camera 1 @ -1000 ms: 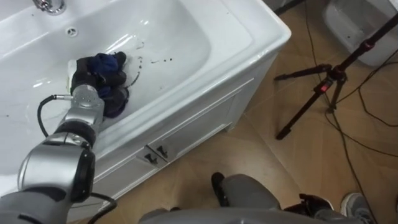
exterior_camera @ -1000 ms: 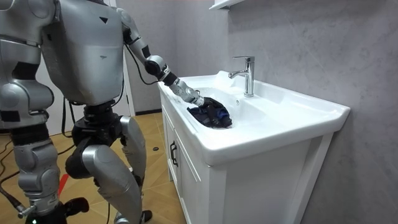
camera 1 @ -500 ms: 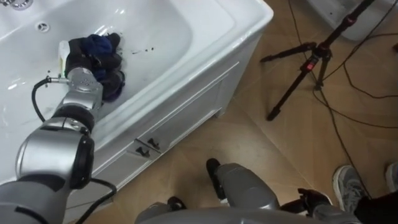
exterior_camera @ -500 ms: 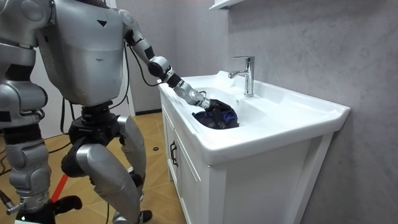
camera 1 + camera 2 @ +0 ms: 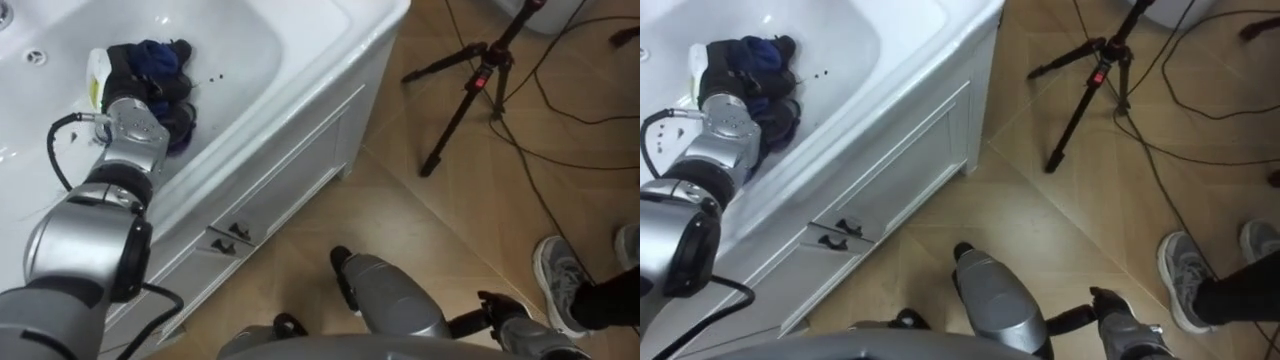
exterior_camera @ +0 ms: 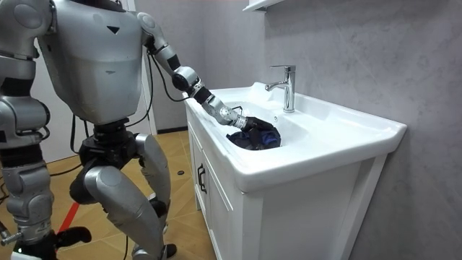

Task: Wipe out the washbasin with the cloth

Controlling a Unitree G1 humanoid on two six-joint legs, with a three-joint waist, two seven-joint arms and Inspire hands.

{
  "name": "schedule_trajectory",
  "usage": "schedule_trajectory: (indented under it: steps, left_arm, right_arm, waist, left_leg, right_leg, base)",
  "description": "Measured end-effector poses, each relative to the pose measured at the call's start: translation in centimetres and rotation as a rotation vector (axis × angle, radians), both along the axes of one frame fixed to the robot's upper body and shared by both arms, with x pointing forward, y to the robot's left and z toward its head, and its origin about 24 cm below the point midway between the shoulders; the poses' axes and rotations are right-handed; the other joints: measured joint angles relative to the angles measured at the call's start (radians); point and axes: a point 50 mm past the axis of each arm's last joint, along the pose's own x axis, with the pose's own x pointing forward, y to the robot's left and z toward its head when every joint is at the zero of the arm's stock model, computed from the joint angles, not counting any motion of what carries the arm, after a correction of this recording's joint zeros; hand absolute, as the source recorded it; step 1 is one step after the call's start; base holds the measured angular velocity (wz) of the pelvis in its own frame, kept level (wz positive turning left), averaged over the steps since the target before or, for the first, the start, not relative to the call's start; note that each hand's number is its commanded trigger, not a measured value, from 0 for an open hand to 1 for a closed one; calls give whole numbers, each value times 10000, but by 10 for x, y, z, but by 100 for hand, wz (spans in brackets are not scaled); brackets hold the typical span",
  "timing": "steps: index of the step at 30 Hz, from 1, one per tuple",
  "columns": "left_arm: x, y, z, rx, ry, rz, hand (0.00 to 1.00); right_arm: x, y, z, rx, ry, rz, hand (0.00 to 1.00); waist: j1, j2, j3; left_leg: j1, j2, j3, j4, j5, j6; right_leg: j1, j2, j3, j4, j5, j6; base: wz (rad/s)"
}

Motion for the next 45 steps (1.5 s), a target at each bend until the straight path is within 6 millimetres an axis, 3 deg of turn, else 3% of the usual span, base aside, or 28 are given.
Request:
schedule_trajectory:
  steps: [12, 21, 45]
  left_arm:
    - [3, -2, 3, 2, -79, -30, 100]
    - [10, -10, 9, -106, -393, -270, 100]
    - [20, -26, 23, 358, -1019, -1140, 100]
  right_arm:
    - [0, 1, 0, -9, 150, 109, 0]
    - [7, 3, 1, 36, -155, 276, 0]
    - [9, 5, 1, 23, -156, 495, 0]
  waist:
    - [-220, -44, -13]
    - [-273, -171, -35]
    - [-287, -107, -71]
  left_leg:
    - [-88, -3, 233, 237, -145, 176]
    - [-233, 53, 204, 512, -303, 268]
    - [-715, -52, 65, 843, -444, 578]
  right_leg:
    - [-71, -39, 267, -21, 125, 216]
    - [-92, -54, 231, -25, 130, 293]
    - [-444, -385, -175, 156, 163, 475]
  base:
    - [-5]
    - [1]
    - [2]
